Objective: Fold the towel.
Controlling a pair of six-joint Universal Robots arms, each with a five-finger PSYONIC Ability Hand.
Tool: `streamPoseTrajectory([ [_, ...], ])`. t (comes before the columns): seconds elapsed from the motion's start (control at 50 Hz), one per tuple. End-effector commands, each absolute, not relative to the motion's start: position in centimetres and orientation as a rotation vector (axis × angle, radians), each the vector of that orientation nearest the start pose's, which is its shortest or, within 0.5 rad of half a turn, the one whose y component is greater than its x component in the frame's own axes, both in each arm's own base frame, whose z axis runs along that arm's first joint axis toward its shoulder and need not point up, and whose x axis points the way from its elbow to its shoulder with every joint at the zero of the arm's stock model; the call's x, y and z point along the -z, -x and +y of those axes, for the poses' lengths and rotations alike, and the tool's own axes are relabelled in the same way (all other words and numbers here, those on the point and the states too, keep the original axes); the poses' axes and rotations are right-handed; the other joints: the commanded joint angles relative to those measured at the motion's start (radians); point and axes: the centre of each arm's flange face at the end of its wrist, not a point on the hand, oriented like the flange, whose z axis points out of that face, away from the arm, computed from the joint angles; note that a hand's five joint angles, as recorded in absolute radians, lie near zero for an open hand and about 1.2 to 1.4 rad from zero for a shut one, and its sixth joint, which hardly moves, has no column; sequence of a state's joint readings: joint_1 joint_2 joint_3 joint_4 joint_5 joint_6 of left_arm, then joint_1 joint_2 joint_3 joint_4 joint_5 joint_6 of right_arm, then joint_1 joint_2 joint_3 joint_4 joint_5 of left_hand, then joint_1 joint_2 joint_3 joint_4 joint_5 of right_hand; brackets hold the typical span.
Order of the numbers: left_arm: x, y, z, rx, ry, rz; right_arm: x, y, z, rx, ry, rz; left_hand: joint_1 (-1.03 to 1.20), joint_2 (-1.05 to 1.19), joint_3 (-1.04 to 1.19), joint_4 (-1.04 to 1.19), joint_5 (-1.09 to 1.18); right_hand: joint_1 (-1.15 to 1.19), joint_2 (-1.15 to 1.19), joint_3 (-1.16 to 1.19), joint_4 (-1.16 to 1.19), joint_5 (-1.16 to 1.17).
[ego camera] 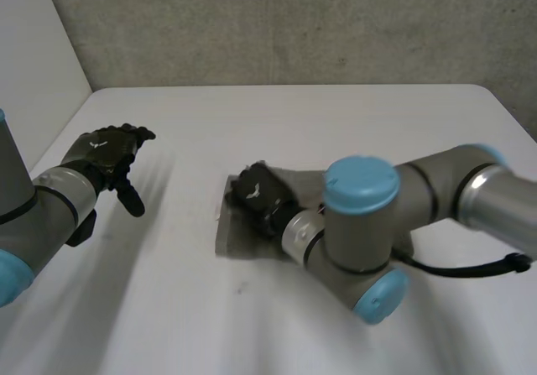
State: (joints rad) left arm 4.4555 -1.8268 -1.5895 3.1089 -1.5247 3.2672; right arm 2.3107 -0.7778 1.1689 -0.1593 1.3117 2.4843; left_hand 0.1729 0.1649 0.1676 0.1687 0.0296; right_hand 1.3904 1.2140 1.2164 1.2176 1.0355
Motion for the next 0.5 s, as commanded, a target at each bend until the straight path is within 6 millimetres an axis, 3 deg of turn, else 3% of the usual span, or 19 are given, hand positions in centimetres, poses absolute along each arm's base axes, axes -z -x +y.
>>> streamPoseTrajectory([
  [0.02, -22.4, 21.8, -28.4, 1.943, -0.559, 2.56, -15.0, -41.0, -21.0, 1.785, 1.599, 1.578, 0.002, 0.01, 0.007, 0.006, -0.03, -0.924, -0.747, -0.75, -0.751, -0.743],
  [0.04, -22.6, 22.1, -28.5, 1.964, -0.568, 2.549, -16.2, -40.7, -21.0, 1.798, 1.567, 1.581, 0.002, 0.01, 0.007, 0.006, -0.03, -1.216, -1.039, -1.042, -1.043, -1.036],
  [0.12, -22.9, 22.9, -28.4, 2.004, -0.595, 2.532, -17.9, -39.1, -22.0, 1.806, 1.456, 1.649, 0.002, 0.01, 0.007, 0.006, -0.03, -1.216, -1.039, -1.042, -1.043, -1.036],
  [0.16, -23.2, 23.3, -28.4, 2.026, -0.607, 2.522, -19.2, -36.1, -24.0, 1.809, 1.309, 1.768, 0.002, 0.01, 0.007, 0.006, -0.03, -1.216, -1.039, -1.042, -1.043, -1.036],
  [0.18, -23.5, 23.8, -28.4, 2.05, -0.621, 2.51, -19.2, -36.0, -24.0, 1.809, 1.308, 1.769, 0.002, 0.01, 0.007, 0.006, -0.03, -1.216, -1.039, -1.042, -1.043, -1.036],
  [0.24, -23.8, 24.6, -28.5, 2.08, -0.637, 2.508, -20.1, -33.4, -24.9, 1.8, 1.184, 1.858, 0.002, 0.01, 0.007, 0.006, -0.03, -1.216, -1.039, -1.042, -1.043, -1.036],
  [0.38, -23.2, 27.2, -28.2, 2.11, -0.682, 2.567, -18.2, -27.0, -25.9, 1.714, 1.03, 2.111, 0.002, 0.01, 0.007, 0.006, -0.03, -1.216, -1.039, -1.042, -1.043, -1.036],
  [0.5, -22.3, 29.4, -27.4, 2.112, -0.756, 2.602, -16.2, -24.5, -25.6, 1.65, 0.977, 2.232, 0.002, 0.01, 0.007, 0.006, -0.03, -1.209, -1.032, -1.034, -1.036, -1.028],
])
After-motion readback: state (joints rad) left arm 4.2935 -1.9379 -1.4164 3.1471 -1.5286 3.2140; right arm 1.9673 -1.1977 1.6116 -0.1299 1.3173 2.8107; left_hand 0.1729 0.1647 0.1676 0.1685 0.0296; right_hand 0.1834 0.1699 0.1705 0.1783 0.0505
